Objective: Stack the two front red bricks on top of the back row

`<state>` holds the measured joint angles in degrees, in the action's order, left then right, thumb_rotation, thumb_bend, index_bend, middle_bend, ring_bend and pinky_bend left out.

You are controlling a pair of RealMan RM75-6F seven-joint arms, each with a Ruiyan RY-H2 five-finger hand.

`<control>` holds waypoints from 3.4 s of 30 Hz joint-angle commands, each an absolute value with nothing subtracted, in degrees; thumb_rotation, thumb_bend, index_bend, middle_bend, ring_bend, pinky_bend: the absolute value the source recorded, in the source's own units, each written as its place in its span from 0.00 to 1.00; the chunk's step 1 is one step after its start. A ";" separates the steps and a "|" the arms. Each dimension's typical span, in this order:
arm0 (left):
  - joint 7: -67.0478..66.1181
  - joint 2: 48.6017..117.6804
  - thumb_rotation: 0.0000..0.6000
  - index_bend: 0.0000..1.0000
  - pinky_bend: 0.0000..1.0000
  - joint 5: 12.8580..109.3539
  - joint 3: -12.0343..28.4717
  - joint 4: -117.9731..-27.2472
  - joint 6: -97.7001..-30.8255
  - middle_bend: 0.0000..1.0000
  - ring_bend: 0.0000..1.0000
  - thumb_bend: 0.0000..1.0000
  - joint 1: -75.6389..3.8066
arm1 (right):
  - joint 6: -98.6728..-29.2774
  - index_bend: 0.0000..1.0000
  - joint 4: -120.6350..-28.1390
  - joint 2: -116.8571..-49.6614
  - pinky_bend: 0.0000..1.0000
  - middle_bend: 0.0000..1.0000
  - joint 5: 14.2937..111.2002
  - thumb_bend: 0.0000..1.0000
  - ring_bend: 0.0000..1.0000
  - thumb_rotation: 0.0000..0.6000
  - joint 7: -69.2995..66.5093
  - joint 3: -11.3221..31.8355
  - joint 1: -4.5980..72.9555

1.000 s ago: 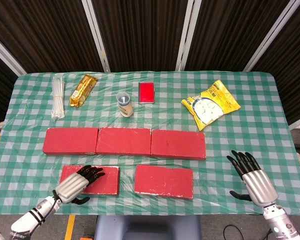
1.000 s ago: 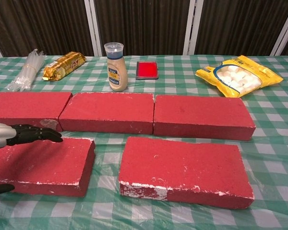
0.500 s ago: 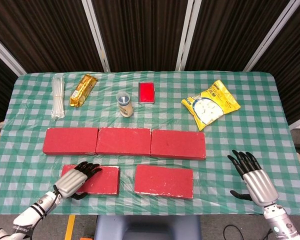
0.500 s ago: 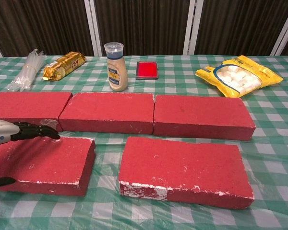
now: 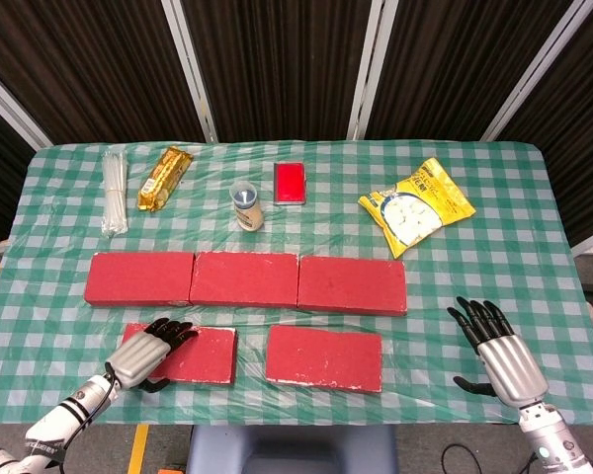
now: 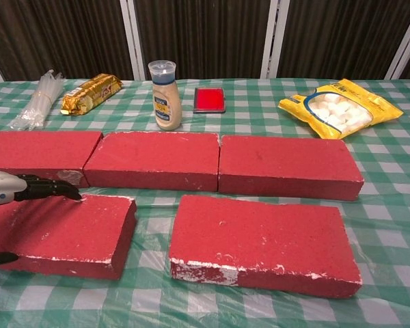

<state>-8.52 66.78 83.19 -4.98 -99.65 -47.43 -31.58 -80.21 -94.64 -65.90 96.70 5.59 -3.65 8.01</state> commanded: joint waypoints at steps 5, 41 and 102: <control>-9.47 66.55 1.00 0.00 0.01 81.49 -4.70 -99.83 -46.91 0.00 0.00 0.32 -32.03 | -80.06 0.00 -94.76 -65.93 0.00 0.00 96.67 0.06 0.00 1.00 5.79 -3.69 8.03; -15.50 65.25 1.00 0.00 0.17 71.70 -4.18 -100.88 -41.44 0.02 0.04 0.29 -36.63 | -79.62 0.00 -94.99 -65.81 0.00 0.00 96.13 0.06 0.00 1.00 6.25 -3.62 8.01; -21.20 60.85 1.00 0.00 0.82 70.00 4.88 -105.20 -49.76 0.71 0.80 0.36 -39.16 | -79.43 0.00 -95.23 -65.77 0.00 0.00 94.21 0.06 0.00 1.00 6.27 -2.59 8.12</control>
